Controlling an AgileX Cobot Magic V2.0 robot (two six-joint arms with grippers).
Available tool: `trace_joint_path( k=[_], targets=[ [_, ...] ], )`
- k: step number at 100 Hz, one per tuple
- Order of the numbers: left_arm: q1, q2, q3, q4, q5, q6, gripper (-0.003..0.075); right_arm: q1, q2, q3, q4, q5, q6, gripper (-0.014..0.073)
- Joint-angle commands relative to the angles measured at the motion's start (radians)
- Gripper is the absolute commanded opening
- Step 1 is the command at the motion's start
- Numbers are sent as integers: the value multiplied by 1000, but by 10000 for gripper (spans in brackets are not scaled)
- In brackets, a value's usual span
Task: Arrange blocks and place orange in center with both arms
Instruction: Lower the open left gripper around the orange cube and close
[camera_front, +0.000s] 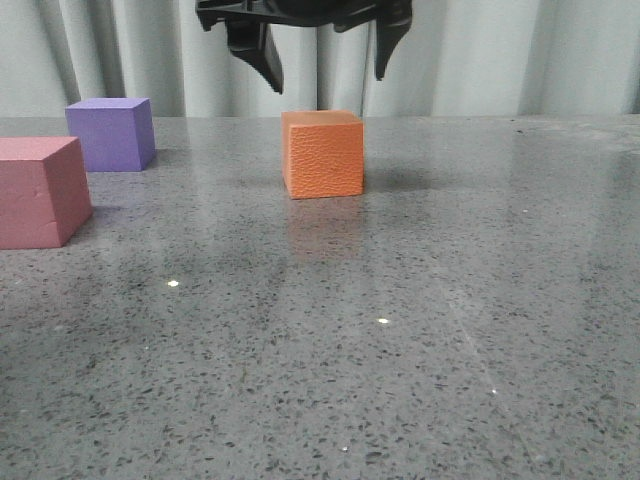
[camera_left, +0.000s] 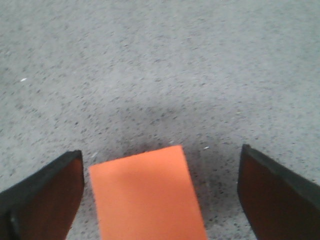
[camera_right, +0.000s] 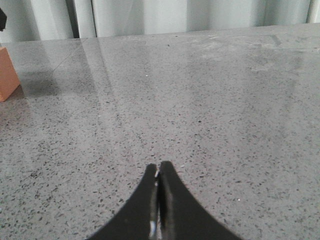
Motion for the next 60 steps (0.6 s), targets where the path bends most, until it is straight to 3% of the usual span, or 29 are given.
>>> trace_joint_path(
  k=[1, 60],
  targets=[
    [0, -52, -35, 35, -1, -26, 586, -7, -20, -14, 0, -82, -10, -67],
    [0, 18, -31, 26, 50, -25, 586, -7, -20, -14, 0, -82, -10, -67]
  ],
)
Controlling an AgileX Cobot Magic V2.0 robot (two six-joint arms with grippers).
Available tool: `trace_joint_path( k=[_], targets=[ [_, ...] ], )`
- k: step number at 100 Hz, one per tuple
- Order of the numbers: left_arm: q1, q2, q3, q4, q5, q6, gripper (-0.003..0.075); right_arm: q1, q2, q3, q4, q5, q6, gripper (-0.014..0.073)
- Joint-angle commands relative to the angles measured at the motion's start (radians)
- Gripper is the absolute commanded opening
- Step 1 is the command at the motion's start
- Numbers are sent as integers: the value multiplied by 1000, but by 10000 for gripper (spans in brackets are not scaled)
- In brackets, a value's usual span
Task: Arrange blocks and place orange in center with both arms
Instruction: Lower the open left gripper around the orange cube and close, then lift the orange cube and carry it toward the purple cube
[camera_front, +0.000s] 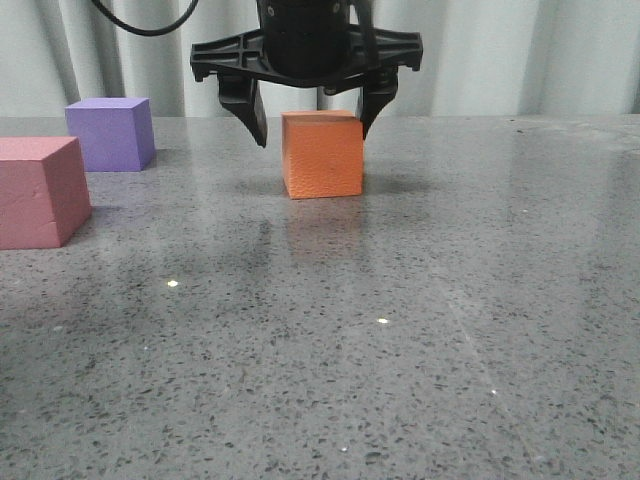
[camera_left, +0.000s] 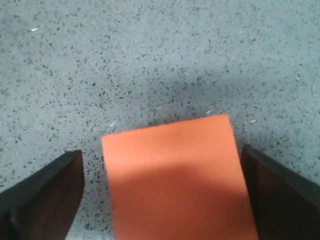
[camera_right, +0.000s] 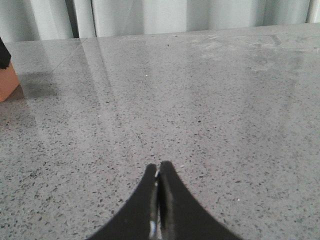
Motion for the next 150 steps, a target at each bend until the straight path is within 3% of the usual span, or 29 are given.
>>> trace_joint_path(
  k=[1, 13, 31, 46, 78, 96, 130, 139, 150],
  targets=[
    [0, -57, -29, 28, -27, -8, 585, -7, -20, -14, 0, -82, -10, -67],
    [0, -57, -29, 30, -31, -1, 511, -7, -20, -14, 0, -82, -10, -67],
    [0, -57, -29, 30, -52, 21, 160, -7, -20, -14, 0, -82, -10, -67],
    [0, -69, -31, 91, -7, 82, -17, -7, -20, -14, 0, -82, -10, -67],
    [5, -220, -23, 299, 79, 80, -18, -7, -20, -14, 0, -82, -10, -67],
    [52, -326, 89, 324, 78, 75, -18, -7, -20, -14, 0, -82, -10, -67],
    [214, -563, 466, 306, -101, -8, -19, -7, -20, -14, 0, -82, -10, -67],
    [245, -601, 523, 283, -184, -8, -19, -7, -20, -14, 0, -82, -10, -67],
    [270, -604, 542, 262, -183, -2, -19, -7, -20, -14, 0, -82, -10, -67]
  ],
)
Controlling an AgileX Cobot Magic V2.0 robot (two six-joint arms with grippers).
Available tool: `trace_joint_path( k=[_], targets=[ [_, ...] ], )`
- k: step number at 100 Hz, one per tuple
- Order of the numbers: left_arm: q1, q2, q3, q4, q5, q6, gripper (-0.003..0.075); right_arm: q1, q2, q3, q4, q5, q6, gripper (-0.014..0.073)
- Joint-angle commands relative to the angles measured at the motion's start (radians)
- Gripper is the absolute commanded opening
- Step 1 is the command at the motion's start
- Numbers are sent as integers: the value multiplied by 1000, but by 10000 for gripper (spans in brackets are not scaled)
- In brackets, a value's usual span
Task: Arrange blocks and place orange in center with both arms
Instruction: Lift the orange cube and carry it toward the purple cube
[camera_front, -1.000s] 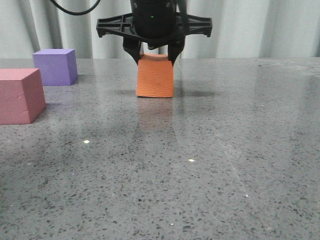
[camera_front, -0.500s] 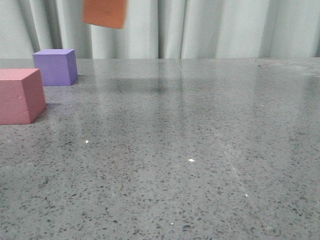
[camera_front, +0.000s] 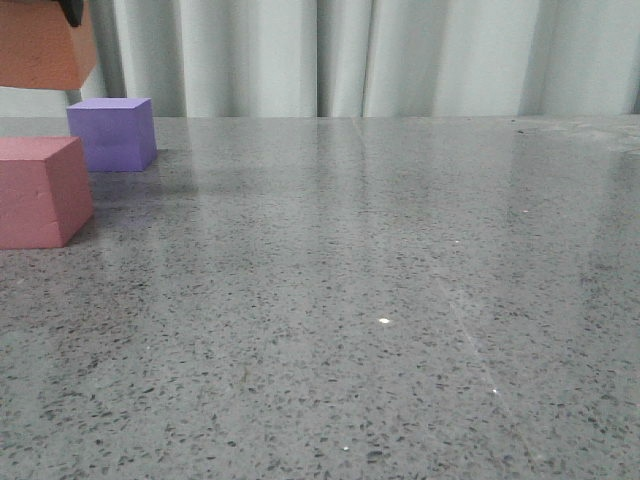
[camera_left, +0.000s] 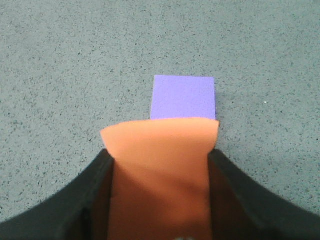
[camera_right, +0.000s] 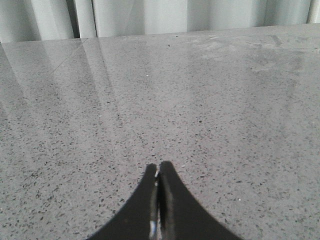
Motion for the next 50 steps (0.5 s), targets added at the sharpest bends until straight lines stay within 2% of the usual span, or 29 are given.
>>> trace_joint_path(
  k=[1, 15, 50],
  targets=[
    [20, -41, -9, 11, -60, -5, -19, -7, -20, -14, 0, -82, -10, -67],
    [34, -35, 3, -19, -129, 42, -19, -7, -20, -14, 0, -82, -10, -67],
    [37, -31, 23, -18, -167, 81, -19, -7, -20, -14, 0, -82, -10, -67]
  ],
)
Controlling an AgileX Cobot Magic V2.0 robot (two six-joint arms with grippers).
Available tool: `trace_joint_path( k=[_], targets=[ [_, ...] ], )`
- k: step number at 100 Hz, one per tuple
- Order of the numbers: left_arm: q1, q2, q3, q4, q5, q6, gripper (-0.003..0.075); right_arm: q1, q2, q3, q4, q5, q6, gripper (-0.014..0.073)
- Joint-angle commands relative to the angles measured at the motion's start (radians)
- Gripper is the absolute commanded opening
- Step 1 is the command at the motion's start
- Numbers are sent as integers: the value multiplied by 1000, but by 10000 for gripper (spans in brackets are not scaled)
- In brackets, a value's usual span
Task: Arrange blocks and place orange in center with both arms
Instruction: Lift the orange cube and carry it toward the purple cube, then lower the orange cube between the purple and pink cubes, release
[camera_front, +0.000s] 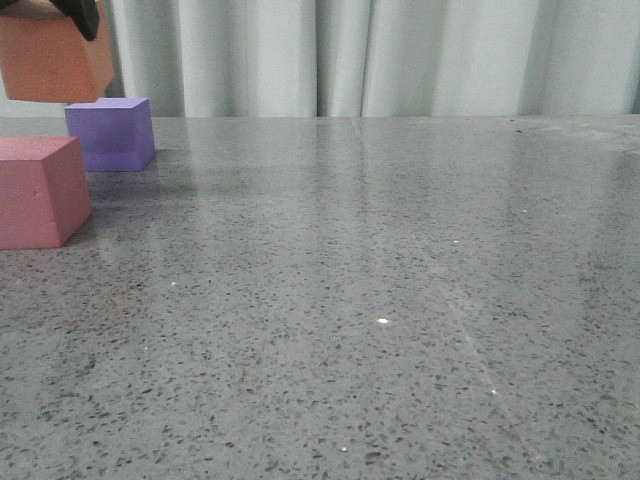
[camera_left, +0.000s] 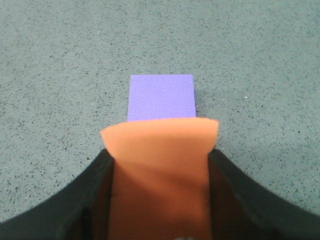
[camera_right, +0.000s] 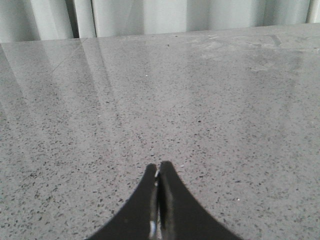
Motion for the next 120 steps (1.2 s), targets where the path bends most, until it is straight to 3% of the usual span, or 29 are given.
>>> trace_joint_path(
  k=[1, 120],
  targets=[
    [7, -34, -14, 30, -47, 9, -19, -7, -20, -14, 0, -82, -10, -67],
    [40, 137, 14, -40, -101, 28, 6, -7, -20, -14, 0, -82, -10, -67]
  ],
)
